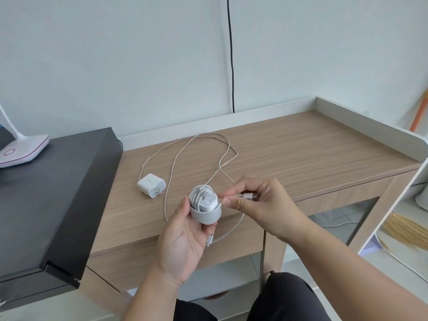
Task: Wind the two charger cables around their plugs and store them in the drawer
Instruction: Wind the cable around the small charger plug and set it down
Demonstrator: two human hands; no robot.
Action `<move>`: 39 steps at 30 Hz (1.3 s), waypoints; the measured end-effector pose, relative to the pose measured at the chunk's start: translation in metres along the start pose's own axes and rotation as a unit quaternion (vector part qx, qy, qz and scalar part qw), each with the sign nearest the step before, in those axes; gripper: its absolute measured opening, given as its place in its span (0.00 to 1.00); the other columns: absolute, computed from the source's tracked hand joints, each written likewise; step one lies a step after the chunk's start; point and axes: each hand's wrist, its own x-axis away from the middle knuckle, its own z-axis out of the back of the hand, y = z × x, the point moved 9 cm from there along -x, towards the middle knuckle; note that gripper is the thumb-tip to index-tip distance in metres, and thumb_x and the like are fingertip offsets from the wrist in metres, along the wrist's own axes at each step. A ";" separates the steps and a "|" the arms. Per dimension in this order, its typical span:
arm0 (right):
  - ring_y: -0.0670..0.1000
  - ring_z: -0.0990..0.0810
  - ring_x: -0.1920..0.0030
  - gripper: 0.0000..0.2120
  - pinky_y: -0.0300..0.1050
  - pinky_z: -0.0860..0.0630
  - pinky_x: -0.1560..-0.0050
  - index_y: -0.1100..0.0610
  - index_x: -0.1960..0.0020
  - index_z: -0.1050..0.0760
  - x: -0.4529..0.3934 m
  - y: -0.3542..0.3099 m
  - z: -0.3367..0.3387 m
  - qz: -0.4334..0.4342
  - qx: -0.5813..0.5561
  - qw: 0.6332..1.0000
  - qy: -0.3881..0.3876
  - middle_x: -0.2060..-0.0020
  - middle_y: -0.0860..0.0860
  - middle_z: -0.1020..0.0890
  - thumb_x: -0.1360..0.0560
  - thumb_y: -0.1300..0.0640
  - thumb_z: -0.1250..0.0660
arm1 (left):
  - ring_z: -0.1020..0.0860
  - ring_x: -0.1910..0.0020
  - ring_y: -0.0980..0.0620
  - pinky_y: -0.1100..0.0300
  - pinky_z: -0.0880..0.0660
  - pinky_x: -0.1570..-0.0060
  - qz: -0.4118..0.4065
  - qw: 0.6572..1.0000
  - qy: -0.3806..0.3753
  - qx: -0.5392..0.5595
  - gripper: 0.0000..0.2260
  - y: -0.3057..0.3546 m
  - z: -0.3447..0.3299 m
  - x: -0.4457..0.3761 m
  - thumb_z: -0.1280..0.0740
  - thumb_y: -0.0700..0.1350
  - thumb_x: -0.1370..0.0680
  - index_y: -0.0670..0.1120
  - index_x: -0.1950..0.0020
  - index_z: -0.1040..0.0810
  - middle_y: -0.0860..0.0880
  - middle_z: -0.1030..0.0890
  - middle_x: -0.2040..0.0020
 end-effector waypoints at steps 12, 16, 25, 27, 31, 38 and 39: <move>0.50 0.22 0.63 0.09 0.44 0.24 0.58 0.59 0.61 0.22 0.006 0.006 -0.019 -0.035 -0.076 0.996 -0.017 0.66 0.53 0.19 0.34 0.66 0.23 | 0.28 0.68 0.56 0.64 0.34 0.73 -0.016 0.997 0.019 -0.076 0.36 0.000 0.002 -0.003 0.20 0.62 0.41 0.44 0.44 0.32 0.47 0.24 0.57; 0.54 0.21 0.58 0.09 0.42 0.23 0.53 0.57 0.60 0.21 0.008 0.011 -0.018 -0.058 -0.178 0.982 -0.004 0.61 0.59 0.19 0.33 0.69 0.26 | 0.28 0.63 0.54 0.64 0.32 0.72 -0.025 0.997 -0.002 -0.069 0.29 0.004 0.001 -0.003 0.22 0.59 0.37 0.44 0.47 0.28 0.41 0.23 0.48; 0.58 0.22 0.63 0.20 0.50 0.23 0.57 0.58 0.52 0.27 0.013 0.015 -0.015 -0.055 -0.236 0.968 0.071 0.67 0.56 0.20 0.39 0.67 0.22 | 0.26 0.64 0.51 0.61 0.31 0.71 -0.021 0.990 0.032 -0.138 0.21 -0.001 -0.001 -0.002 0.41 0.63 0.26 0.49 0.53 0.16 0.46 0.18 0.56; 0.54 0.22 0.65 0.15 0.47 0.23 0.59 0.59 0.57 0.24 0.014 0.013 -0.014 -0.033 -0.205 0.974 0.091 0.68 0.53 0.20 0.39 0.67 0.22 | 0.28 0.66 0.53 0.62 0.34 0.72 -0.029 0.988 0.014 -0.149 0.26 0.000 -0.009 0.001 0.43 0.69 0.28 0.51 0.53 0.15 0.48 0.18 0.56; 0.53 0.19 0.65 0.08 0.48 0.21 0.57 0.63 0.59 0.20 0.017 0.013 -0.013 -0.021 -0.194 0.974 0.113 0.66 0.58 0.17 0.36 0.64 0.24 | 0.30 0.69 0.55 0.62 0.36 0.73 -0.079 0.971 -0.009 -0.224 0.27 0.006 -0.016 0.003 0.30 0.70 0.35 0.50 0.49 0.18 0.52 0.22 0.62; 0.53 0.18 0.63 0.05 0.51 0.21 0.57 0.56 0.53 0.17 0.023 -0.007 -0.005 0.111 -0.015 0.986 0.120 0.61 0.51 0.17 0.29 0.59 0.25 | 0.27 0.70 0.55 0.63 0.34 0.74 -0.060 0.982 0.023 -0.178 0.20 0.001 -0.008 0.006 0.27 0.61 0.34 0.48 0.50 0.19 0.49 0.20 0.61; 0.52 0.18 0.62 0.06 0.49 0.21 0.57 0.57 0.51 0.17 0.024 -0.015 -0.007 0.163 0.049 0.980 0.106 0.59 0.51 0.17 0.28 0.61 0.27 | 0.28 0.71 0.54 0.64 0.34 0.75 -0.051 0.985 0.018 -0.166 0.23 -0.001 -0.008 0.006 0.26 0.63 0.36 0.48 0.51 0.19 0.48 0.20 0.62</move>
